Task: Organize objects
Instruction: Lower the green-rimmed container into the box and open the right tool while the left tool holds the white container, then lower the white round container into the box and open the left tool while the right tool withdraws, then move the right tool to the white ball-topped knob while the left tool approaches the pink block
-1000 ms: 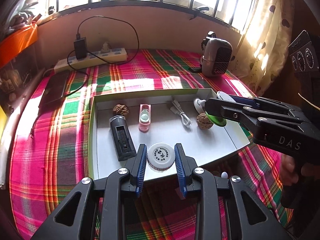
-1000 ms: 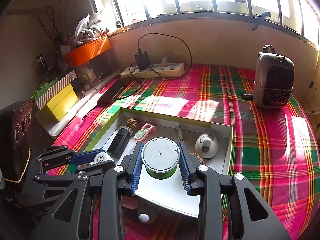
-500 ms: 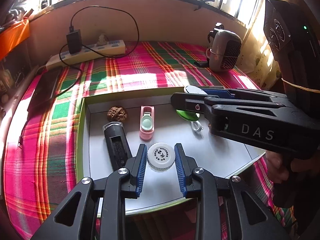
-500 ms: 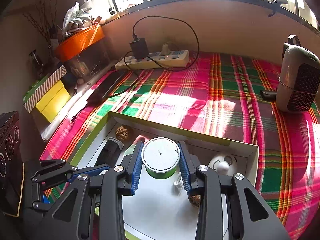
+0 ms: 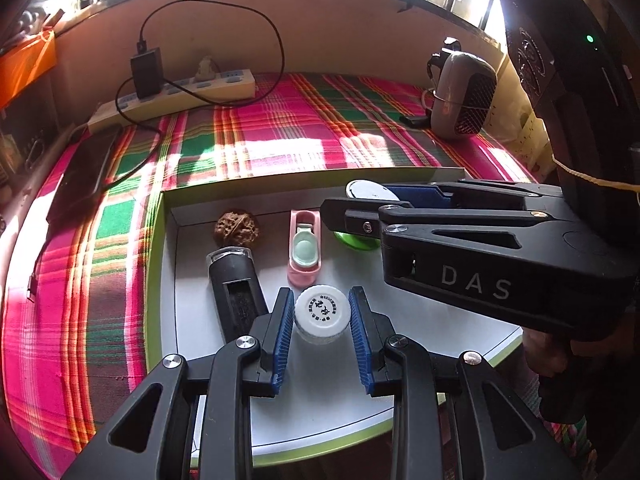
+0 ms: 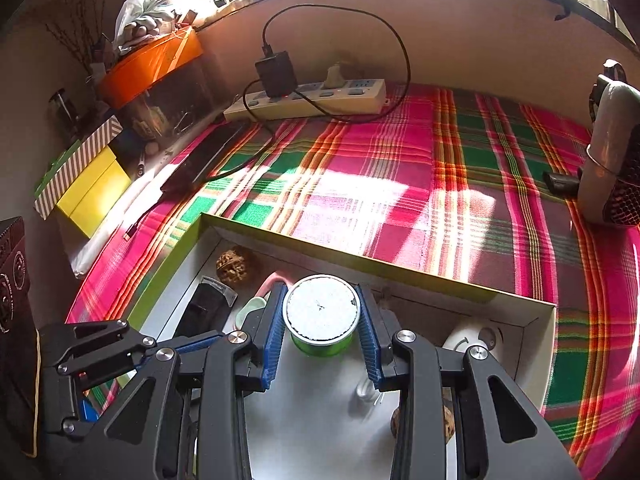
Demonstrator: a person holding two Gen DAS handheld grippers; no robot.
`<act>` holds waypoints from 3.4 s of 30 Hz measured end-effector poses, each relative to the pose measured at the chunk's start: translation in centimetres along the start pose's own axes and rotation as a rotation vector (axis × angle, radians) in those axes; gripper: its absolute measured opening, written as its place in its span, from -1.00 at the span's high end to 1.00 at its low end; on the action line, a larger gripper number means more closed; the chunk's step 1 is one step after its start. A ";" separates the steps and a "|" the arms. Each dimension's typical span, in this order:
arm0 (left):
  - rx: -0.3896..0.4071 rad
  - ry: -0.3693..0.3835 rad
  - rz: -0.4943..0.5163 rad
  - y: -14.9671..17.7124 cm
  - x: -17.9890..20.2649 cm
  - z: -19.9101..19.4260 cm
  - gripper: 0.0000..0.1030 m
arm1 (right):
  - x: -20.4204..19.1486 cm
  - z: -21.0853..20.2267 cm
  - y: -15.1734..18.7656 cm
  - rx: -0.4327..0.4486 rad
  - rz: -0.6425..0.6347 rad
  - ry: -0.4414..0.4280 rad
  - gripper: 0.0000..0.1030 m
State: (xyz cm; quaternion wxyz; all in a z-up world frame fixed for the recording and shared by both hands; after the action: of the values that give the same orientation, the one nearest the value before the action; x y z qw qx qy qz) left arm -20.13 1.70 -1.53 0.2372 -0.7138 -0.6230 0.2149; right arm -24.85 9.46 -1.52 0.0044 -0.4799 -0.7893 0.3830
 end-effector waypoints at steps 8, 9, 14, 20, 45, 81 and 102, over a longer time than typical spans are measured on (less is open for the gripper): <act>-0.001 -0.008 0.003 -0.1 -0.1 0.0 0.49 | 0.1 0.5 0.1 -0.023 0.003 0.022 0.31; 0.000 -0.009 0.003 -0.1 -0.1 0.0 0.49 | 0.1 0.6 0.1 -0.027 0.003 0.026 0.31; -0.001 -0.008 -0.001 -0.2 -0.3 0.0 0.49 | 0.0 0.9 0.3 -0.035 0.005 0.031 0.31; -0.001 -0.009 0.000 -0.1 -0.3 0.0 0.49 | 0.0 1.1 0.3 -0.041 0.005 0.040 0.31; -0.005 -0.013 -0.006 -0.1 -0.4 0.2 0.48 | -0.1 0.9 0.1 -0.035 0.010 0.061 0.12; 0.084 -0.072 -0.006 2.0 -0.8 -4.8 0.41 | -2.3 -5.2 2.8 0.106 0.043 0.087 0.04; 0.113 -0.040 -0.072 6.5 -2.4 -7.6 0.41 | -3.4 -10.7 9.8 0.179 0.052 0.177 0.05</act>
State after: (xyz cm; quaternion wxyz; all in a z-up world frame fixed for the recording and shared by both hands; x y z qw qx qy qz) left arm -10.73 -1.92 0.59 0.2721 -0.6718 -0.6399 0.2553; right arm -11.59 15.69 1.26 0.1068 -0.5300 -0.7357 0.4080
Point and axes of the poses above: each gripper's, at about its wrist camera, not at the fingertips, and z roughly the way its jaws point, x to its right, y to its underside, the point moved 4 cm from there along z, roughly the way its jaws point, and after that the axes turned 11 degrees about -y, right-handed, at the moved point
